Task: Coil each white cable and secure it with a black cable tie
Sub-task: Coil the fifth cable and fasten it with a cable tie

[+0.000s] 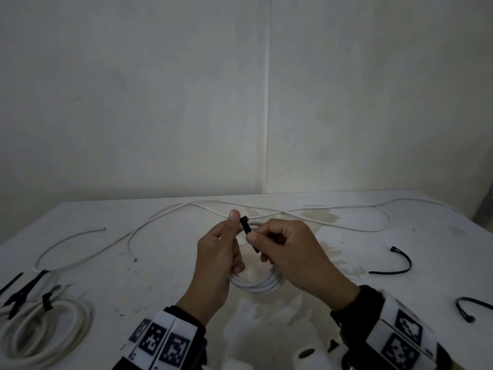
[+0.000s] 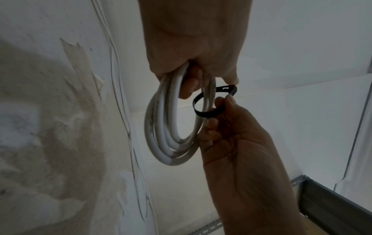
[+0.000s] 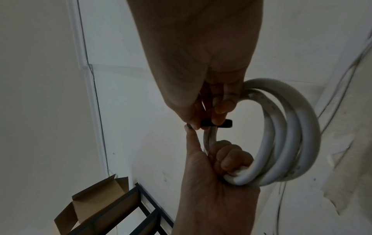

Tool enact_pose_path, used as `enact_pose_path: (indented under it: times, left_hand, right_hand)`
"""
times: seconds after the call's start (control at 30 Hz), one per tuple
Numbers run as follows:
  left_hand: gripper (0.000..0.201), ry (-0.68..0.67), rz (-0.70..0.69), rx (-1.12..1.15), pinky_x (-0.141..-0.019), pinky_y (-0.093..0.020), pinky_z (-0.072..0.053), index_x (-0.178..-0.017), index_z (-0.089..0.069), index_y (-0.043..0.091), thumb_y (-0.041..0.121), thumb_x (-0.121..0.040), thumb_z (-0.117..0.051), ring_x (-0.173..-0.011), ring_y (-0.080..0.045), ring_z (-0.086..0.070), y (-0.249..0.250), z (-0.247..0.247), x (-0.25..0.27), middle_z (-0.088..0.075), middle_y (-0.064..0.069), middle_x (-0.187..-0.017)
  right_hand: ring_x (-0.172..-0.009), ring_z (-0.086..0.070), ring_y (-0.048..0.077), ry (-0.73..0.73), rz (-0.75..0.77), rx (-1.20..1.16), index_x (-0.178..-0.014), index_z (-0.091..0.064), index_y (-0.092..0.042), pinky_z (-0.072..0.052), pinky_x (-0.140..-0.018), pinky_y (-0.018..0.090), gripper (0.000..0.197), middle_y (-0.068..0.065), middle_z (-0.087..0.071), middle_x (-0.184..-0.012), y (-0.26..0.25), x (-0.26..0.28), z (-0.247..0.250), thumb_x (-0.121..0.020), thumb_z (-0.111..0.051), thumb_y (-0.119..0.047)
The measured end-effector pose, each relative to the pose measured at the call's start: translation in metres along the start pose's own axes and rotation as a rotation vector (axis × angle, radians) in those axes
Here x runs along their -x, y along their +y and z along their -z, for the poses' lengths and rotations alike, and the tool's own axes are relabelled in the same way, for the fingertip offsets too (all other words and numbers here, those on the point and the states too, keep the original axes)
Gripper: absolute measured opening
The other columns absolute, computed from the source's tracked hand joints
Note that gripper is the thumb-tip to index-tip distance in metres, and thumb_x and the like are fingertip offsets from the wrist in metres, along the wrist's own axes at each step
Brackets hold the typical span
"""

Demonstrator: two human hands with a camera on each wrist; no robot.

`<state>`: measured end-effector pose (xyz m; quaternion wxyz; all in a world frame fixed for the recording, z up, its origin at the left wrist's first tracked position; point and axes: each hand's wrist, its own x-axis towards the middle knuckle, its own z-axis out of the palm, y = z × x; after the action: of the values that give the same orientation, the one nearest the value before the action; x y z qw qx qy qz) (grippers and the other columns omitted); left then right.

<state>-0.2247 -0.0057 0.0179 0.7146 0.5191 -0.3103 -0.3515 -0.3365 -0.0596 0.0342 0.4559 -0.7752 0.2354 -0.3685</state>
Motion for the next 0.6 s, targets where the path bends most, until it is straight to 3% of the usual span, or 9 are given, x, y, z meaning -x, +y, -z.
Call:
enact_pose_path:
  times: [0.3, 0.6]
  left_hand:
    - [0.048, 0.003, 0.021, 0.016, -0.036, -0.018, -0.025, -0.088, -0.067, 0.010, 0.053, -0.075, -0.048, -0.036, -0.006, -0.021, 0.0015, 0.0006, 0.0017, -0.022, 0.008, -0.042]
    - [0.054, 0.009, 0.006, 0.007, -0.036, -0.018, -0.025, -0.089, -0.064, 0.005, 0.053, -0.068, -0.053, -0.036, -0.007, -0.020, 0.0020, -0.0005, 0.0025, -0.022, 0.008, -0.041]
  right_hand:
    - [-0.051, -0.055, 0.003, -0.017, -0.032, 0.011, -0.064, -0.063, -0.023, -0.044, -0.055, 0.013, 0.021, -0.001, -0.061, -0.061, -0.0032, 0.0002, 0.0000, -0.083, -0.064, -0.014]
    - [-0.051, -0.053, 0.005, -0.018, -0.043, 0.021, -0.061, -0.062, -0.023, -0.041, -0.052, 0.010, 0.024, -0.005, -0.057, -0.056, -0.0060, 0.0005, 0.0009, -0.083, -0.065, -0.013]
